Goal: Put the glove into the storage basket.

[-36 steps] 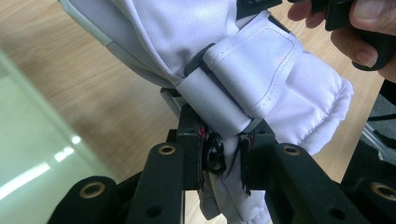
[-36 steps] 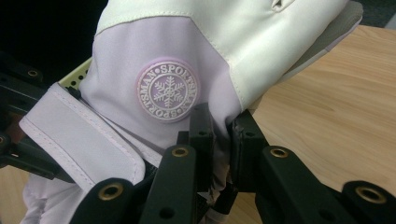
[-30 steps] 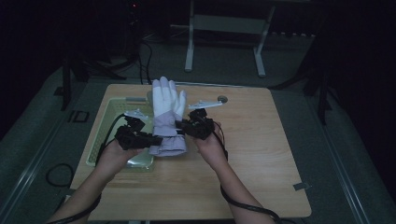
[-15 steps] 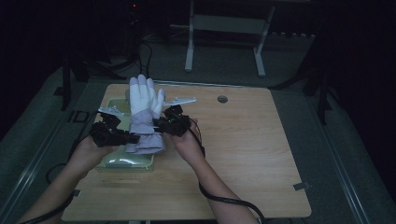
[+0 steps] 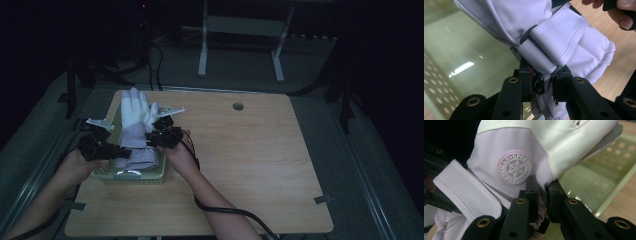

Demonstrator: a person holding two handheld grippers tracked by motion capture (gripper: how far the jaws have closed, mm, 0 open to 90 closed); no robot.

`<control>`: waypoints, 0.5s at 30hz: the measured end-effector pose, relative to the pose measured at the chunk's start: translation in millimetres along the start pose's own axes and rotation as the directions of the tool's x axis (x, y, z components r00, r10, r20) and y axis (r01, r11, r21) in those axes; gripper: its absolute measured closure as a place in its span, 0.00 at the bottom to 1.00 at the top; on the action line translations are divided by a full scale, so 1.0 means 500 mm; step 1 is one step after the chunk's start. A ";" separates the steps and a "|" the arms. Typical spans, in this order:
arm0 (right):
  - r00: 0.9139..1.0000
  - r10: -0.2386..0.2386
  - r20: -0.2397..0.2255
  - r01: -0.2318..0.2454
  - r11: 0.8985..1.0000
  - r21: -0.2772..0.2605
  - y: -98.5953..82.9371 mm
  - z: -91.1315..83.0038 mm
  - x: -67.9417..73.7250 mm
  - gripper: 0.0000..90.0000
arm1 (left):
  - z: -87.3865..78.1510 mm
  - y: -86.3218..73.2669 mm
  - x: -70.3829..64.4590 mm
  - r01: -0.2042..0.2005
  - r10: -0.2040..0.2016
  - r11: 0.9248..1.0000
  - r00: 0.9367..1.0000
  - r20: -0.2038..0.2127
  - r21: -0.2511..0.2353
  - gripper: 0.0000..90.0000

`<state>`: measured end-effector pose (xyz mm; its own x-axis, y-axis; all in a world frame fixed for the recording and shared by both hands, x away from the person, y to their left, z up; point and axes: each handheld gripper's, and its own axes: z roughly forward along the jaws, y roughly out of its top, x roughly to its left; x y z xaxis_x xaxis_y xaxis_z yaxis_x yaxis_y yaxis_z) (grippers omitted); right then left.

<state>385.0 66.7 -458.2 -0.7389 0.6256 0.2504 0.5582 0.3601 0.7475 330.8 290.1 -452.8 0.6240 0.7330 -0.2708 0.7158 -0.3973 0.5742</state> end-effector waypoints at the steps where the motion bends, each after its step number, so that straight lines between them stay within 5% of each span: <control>1: 1.000 0.004 0.009 -0.004 1.000 0.016 -0.007 0.010 -0.002 0.90 | 0.011 -0.004 0.007 0.005 -0.005 1.000 1.000 0.007 0.011 0.83; 15: 0.995 -0.002 0.098 -0.017 0.982 0.186 -0.043 0.078 -0.011 0.89 | 0.088 -0.036 0.044 0.104 -0.107 0.990 0.994 0.033 0.098 0.82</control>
<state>391.9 82.3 -499.6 -0.6993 0.6898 0.1875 0.6308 0.4722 0.6157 345.5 289.0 -503.2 0.5536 0.7529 -0.3560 0.8038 -0.3712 0.4649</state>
